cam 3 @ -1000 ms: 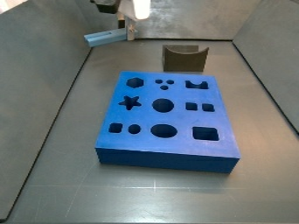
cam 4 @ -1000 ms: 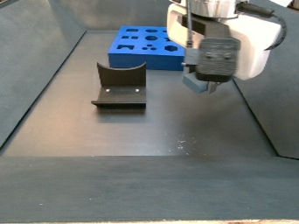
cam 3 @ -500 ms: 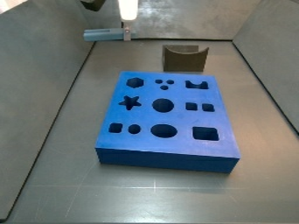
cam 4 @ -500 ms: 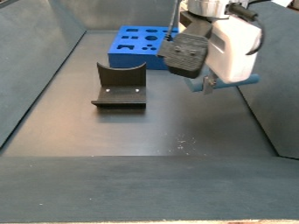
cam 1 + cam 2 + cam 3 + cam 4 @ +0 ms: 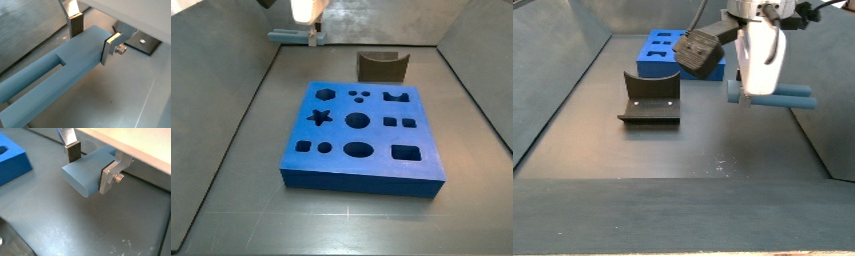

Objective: Pick up the square-circle object. Move up. Rotate the square-circle object. Place the square-circle object on the fixture. Regrasp the square-circle object. Move to above the board. Insert the square-circle object.
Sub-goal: Rotate the square-circle object.

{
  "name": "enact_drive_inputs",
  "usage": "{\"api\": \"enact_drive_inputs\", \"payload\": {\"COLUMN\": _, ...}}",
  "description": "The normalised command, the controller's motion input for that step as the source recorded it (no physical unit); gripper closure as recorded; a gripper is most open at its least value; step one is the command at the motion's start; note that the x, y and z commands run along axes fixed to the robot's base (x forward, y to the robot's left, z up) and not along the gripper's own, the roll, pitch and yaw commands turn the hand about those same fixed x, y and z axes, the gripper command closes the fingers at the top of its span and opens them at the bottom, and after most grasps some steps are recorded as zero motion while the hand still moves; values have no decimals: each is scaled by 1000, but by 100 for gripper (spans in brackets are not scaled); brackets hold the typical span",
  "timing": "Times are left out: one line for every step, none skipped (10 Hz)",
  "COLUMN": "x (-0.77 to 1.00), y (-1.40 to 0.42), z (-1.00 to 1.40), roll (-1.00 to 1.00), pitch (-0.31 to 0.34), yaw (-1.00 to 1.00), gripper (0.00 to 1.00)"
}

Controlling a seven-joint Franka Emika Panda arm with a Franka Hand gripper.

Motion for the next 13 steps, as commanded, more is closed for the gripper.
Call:
{"api": "enact_drive_inputs", "payload": {"x": 30, "y": 17, "z": -27, "roll": -5, "pitch": 2, "yaw": -1000, "gripper": 100}}
{"api": "enact_drive_inputs", "payload": {"x": 30, "y": 16, "z": -27, "roll": -6, "pitch": 2, "yaw": -1000, "gripper": 100}}
{"api": "enact_drive_inputs", "payload": {"x": 30, "y": 17, "z": -27, "roll": -6, "pitch": 2, "yaw": -1000, "gripper": 100}}
{"api": "enact_drive_inputs", "payload": {"x": 30, "y": 17, "z": -27, "roll": -7, "pitch": 2, "yaw": -1000, "gripper": 100}}
{"api": "enact_drive_inputs", "payload": {"x": 30, "y": 17, "z": -27, "roll": -7, "pitch": 3, "yaw": -1000, "gripper": 100}}
{"api": "enact_drive_inputs", "payload": {"x": 30, "y": 17, "z": -27, "roll": -8, "pitch": 3, "yaw": -1000, "gripper": 100}}
{"api": "enact_drive_inputs", "payload": {"x": 30, "y": 17, "z": -27, "roll": -8, "pitch": 3, "yaw": -1000, "gripper": 100}}
{"api": "enact_drive_inputs", "payload": {"x": 30, "y": 17, "z": -27, "roll": -9, "pitch": 3, "yaw": -1000, "gripper": 100}}
{"api": "enact_drive_inputs", "payload": {"x": 30, "y": 17, "z": -27, "roll": -10, "pitch": 3, "yaw": -1000, "gripper": 100}}
{"api": "enact_drive_inputs", "payload": {"x": 30, "y": 18, "z": -27, "roll": -11, "pitch": 4, "yaw": -1000, "gripper": 100}}
{"api": "enact_drive_inputs", "payload": {"x": 29, "y": 18, "z": -27, "roll": -12, "pitch": 4, "yaw": -1000, "gripper": 100}}
{"api": "enact_drive_inputs", "payload": {"x": 29, "y": 18, "z": -27, "roll": -13, "pitch": 4, "yaw": -1000, "gripper": 100}}
{"api": "enact_drive_inputs", "payload": {"x": 29, "y": 18, "z": -27, "roll": -15, "pitch": 5, "yaw": -1000, "gripper": 100}}
